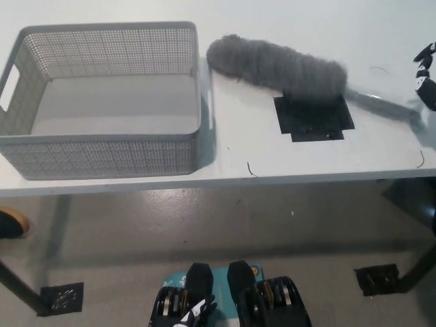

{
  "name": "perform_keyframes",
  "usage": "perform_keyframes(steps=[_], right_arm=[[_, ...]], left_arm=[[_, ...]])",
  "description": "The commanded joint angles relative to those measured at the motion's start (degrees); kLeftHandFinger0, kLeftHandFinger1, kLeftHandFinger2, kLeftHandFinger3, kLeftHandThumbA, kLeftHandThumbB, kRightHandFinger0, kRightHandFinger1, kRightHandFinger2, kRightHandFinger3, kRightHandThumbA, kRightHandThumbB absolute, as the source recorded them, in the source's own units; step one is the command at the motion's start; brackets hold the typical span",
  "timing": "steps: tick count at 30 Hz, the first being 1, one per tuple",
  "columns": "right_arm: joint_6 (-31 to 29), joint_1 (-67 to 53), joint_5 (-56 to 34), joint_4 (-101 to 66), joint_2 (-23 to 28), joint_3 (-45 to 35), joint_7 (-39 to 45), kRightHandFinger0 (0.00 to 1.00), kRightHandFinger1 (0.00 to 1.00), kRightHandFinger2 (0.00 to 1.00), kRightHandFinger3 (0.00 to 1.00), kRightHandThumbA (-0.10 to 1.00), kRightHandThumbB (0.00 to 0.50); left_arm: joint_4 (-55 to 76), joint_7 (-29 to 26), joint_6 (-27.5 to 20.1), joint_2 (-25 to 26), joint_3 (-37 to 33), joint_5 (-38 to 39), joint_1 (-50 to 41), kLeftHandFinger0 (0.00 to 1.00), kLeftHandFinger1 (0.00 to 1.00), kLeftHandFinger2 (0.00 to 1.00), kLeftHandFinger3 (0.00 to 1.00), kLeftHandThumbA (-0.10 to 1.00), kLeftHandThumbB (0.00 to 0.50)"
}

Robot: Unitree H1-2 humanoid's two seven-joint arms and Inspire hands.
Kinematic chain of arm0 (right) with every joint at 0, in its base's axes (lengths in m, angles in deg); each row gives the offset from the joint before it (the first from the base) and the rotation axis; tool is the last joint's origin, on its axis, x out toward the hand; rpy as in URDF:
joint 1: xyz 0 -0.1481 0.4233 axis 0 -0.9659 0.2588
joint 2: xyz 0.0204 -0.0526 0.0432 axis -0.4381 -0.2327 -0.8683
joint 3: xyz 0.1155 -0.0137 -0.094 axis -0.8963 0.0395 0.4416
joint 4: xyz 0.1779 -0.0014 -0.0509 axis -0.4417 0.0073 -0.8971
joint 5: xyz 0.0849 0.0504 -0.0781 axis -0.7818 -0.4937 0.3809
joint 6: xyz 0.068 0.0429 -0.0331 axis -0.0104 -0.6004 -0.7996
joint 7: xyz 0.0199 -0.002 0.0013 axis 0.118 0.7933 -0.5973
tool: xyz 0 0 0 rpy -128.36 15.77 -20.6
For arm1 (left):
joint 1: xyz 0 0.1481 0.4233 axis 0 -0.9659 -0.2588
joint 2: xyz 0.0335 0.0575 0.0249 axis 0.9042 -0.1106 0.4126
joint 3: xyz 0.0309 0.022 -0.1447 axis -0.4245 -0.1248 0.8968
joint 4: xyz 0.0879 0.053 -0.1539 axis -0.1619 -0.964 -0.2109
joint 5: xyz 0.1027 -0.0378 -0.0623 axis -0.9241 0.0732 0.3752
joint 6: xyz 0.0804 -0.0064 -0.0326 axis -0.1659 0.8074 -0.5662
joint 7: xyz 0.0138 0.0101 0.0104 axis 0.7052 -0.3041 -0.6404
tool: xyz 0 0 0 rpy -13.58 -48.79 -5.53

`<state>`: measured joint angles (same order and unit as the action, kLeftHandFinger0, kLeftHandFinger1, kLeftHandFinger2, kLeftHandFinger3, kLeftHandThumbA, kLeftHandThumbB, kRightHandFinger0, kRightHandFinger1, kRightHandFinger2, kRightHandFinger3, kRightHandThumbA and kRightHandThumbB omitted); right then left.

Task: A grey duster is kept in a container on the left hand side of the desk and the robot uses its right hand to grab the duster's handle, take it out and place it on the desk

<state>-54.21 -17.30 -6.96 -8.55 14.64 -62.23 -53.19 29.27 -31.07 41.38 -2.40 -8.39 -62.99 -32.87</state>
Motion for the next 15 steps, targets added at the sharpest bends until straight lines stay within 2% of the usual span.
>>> perform_keyframes(steps=[1,2,4,5,7,8,9,10,11,12,14,15], right_arm=[[-4.86,0.12,-1.22,-3.02,-0.29,0.22,-0.27,0.00,0.22,0.69,0.17,-0.10,0.205],[-4.79,0.02,-0.87,-3.09,-0.47,0.65,0.14,0.00,0.26,0.69,0.16,-0.10,0.211],[-4.39,0.01,-0.10,-3.52,-0.62,1.44,0.94,0.00,0.29,0.69,0.21,-0.10,0.230],[-3.86,-0.01,0.95,-4.57,-0.97,2.62,2.12,0.00,0.28,0.67,0.16,-0.10,0.241],[-4.17,0.40,2.62,-4.34,-1.20,4.13,1.36,0.00,0.26,0.62,0.15,-0.10,0.247],[-3.45,0.72,3.66,-4.31,-1.61,5.05,1.01,0.02,0.31,0.63,0.17,-0.10,0.259],[-1.86,0.95,4.24,-4.43,-1.74,5.69,1.77,0.15,0.45,0.70,0.34,0.04,0.289],[-0.05,1.16,4.68,-4.49,-1.67,6.33,2.78,0.15,0.45,0.70,0.34,0.04,0.289],[3.40,0.88,4.48,-7.00,-0.94,7.09,9.03,0.83,1.00,1.00,1.00,0.56,0.439],[7.09,0.36,3.15,-10.31,-0.06,7.49,16.93,1.00,1.00,1.00,1.00,0.67,0.477],[10.57,-2.01,-2.42,-16.71,1.03,5.79,25.43,1.00,1.00,1.00,1.00,0.76,0.500],[10.75,-2.97,-3.92,-18.83,1.27,5.04,26.26,1.00,1.00,1.00,1.00,0.79,0.497]], left_arm=[[1.50,-1.44,-2.21,0.61,0.18,-0.43,-0.46,1.00,1.00,1.00,1.00,0.86,0.164],[1.50,-1.47,-2.21,0.72,0.11,-0.36,-0.46,1.00,1.00,1.00,1.00,0.86,0.161],[1.42,-1.47,-2.21,0.72,0.09,-0.31,-0.43,1.00,1.00,1.00,1.00,0.85,0.158],[1.51,-1.26,-2.21,0.71,0.11,0.03,-0.70,1.00,1.00,1.00,1.00,0.86,0.160],[1.53,-1.28,-2.21,0.76,0.12,0.01,-0.76,1.00,1.00,1.00,1.00,0.86,0.158],[1.74,-1.51,-2.21,0.84,0.22,0.02,-0.95,1.00,1.00,1.00,1.00,0.87,0.158],[1.81,-1.53,-2.21,0.87,0.28,0.15,-1.03,1.00,1.00,1.00,1.00,0.88,0.158],[1.76,-1.44,-2.21,0.86,0.32,0.29,-1.01,1.00,1.00,1.00,1.00,0.88,0.158],[1.84,-1.42,-2.21,0.95,0.31,0.10,-0.99,1.00,1.00,1.00,1.00,0.88,0.163],[1.85,-1.40,-2.21,1.03,0.28,0.09,-0.95,1.00,1.00,1.00,1.00,0.87,0.158],[1.89,-1.21,-2.21,1.30,0.33,0.20,-1.02,1.00,1.00,1.00,1.00,0.87,0.157],[1.96,-1.17,-2.21,1.41,0.40,0.19,-1.13,1.00,1.00,1.00,1.00,0.87,0.161]])
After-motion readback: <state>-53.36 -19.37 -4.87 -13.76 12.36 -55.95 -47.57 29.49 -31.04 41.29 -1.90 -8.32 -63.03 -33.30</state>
